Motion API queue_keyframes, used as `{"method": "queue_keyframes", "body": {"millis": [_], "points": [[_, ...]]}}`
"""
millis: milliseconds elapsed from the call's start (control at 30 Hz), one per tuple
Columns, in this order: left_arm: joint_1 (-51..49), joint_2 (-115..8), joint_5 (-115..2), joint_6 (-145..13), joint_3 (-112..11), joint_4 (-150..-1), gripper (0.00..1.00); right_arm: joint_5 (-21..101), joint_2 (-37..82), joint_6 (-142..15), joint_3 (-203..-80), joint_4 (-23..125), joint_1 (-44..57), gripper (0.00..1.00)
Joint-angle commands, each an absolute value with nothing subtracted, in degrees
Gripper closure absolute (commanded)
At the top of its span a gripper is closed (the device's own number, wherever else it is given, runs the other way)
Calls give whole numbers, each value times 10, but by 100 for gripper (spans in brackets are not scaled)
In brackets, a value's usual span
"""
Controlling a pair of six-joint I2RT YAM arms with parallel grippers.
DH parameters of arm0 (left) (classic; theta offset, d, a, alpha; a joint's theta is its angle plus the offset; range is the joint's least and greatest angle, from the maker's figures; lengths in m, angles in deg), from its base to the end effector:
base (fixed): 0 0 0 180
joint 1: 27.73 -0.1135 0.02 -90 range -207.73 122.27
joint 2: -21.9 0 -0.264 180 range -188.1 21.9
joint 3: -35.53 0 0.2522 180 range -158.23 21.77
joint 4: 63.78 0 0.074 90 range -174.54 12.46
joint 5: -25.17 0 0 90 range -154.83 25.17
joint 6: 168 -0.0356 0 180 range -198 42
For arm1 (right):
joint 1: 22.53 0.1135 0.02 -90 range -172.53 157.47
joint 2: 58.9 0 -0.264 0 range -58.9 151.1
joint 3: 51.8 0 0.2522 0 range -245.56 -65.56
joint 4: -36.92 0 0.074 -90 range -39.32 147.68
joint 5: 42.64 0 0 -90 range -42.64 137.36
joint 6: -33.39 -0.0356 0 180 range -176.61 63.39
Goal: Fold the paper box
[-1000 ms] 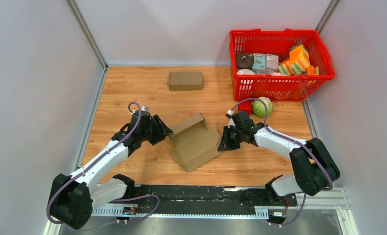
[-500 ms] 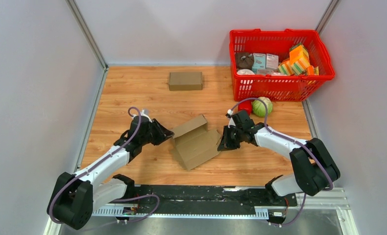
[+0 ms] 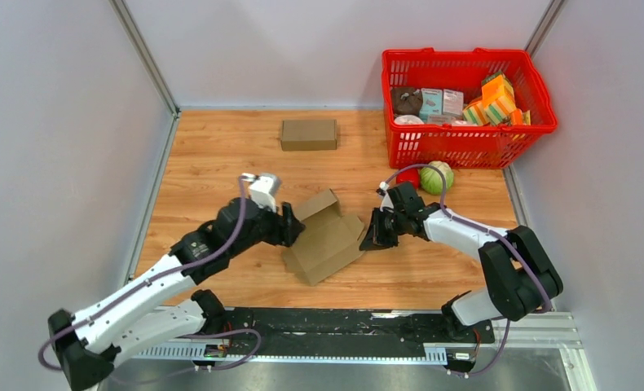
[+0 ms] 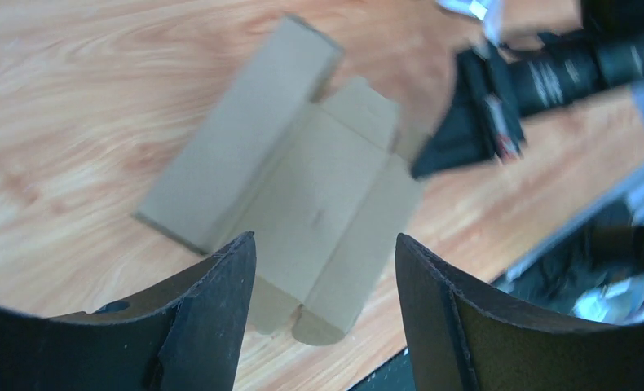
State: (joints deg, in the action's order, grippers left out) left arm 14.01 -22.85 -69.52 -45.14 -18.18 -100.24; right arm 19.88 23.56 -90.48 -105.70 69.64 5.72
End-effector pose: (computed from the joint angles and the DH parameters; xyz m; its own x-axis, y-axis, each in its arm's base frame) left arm 0.1353 -0.1168 0.2881 -0.6201 -0.1715 -0.7656 0.3250 0.8320 -0.4496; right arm 0.2191 0.1364 0.1621 -0.9843 0.0324 -0.1735 -0.0803 0.7931 0.6038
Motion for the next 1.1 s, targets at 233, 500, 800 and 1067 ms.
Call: {"method": "queue_keyframes", "body": {"millis": [233,500,800,1067], "points": [[472,-573,-878,-740,-351,-1007,26,111,262,-929,-1082,698,15,100],[500,-723,-916,-777,-439,-1044,25,84,254,-942,-1084,691,3,100],[509,-827,-1020,-792,-464,-1053,32,47,243,-985,-1059,655,1,100],[506,-854,-1182,-791,-478,-1080,96,38,192,-1007,-1042,642,-13,97]]}}
